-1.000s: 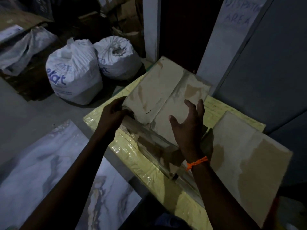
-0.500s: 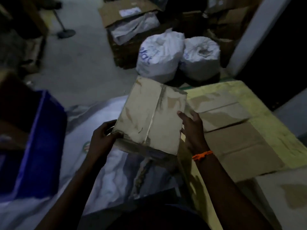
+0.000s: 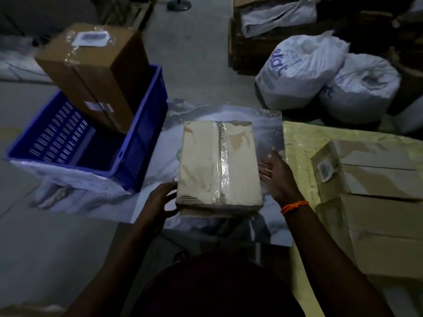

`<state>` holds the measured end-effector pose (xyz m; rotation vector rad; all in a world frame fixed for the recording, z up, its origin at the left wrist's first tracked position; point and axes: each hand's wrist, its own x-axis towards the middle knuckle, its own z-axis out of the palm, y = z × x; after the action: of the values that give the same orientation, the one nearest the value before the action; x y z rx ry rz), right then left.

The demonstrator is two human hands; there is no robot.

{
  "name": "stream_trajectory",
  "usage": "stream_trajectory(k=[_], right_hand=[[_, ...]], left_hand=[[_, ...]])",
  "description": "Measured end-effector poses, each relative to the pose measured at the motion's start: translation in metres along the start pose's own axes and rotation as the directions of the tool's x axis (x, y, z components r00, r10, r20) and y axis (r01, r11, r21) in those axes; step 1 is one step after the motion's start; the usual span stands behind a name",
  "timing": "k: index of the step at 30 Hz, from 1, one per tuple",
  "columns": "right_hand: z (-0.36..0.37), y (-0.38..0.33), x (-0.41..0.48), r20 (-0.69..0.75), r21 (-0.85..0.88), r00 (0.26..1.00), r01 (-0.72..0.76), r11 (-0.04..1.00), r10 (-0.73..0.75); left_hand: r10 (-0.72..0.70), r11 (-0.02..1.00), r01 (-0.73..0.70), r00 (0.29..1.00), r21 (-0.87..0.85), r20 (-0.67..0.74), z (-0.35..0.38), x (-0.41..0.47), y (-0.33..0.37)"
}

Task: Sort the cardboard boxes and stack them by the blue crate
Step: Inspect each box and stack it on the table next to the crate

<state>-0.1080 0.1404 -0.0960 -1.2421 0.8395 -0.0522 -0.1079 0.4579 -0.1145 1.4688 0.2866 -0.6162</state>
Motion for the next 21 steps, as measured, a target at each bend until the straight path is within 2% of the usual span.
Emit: stream_trajectory(k=[7, 12, 17, 21], right_hand=[[-0.016, 0.026, -0.017, -0.031, -0.102, 1.0, -0.008, 0.995, 0.005], [-0.007, 0.043, -0.03, -0.054, -0.191, 0.995, 0.076, 0.979, -0.088], [-0.004, 0.051, -0.027, -0.085, -0.231, 0.98, 0.153, 0.961, -0.177], [-0.005, 0.048, -0.025, -0.102, -0.228, 0.984, 0.123, 0.966, -0.149]], left_hand=[[-0.195, 0.973, 0.207, 0.975, -0.105, 0.107, -0.019, -0.001, -0.003], [-0.271, 0.951, 0.29, 0.947, -0.102, 0.172, -0.029, 0.012, 0.011], [-0.22, 0.973, 0.227, 0.961, -0.027, 0.169, -0.027, 0.033, 0.032], [-0.2, 0.98, 0.2, 0.968, 0.014, 0.153, -0.024, 0.049, 0.041]])
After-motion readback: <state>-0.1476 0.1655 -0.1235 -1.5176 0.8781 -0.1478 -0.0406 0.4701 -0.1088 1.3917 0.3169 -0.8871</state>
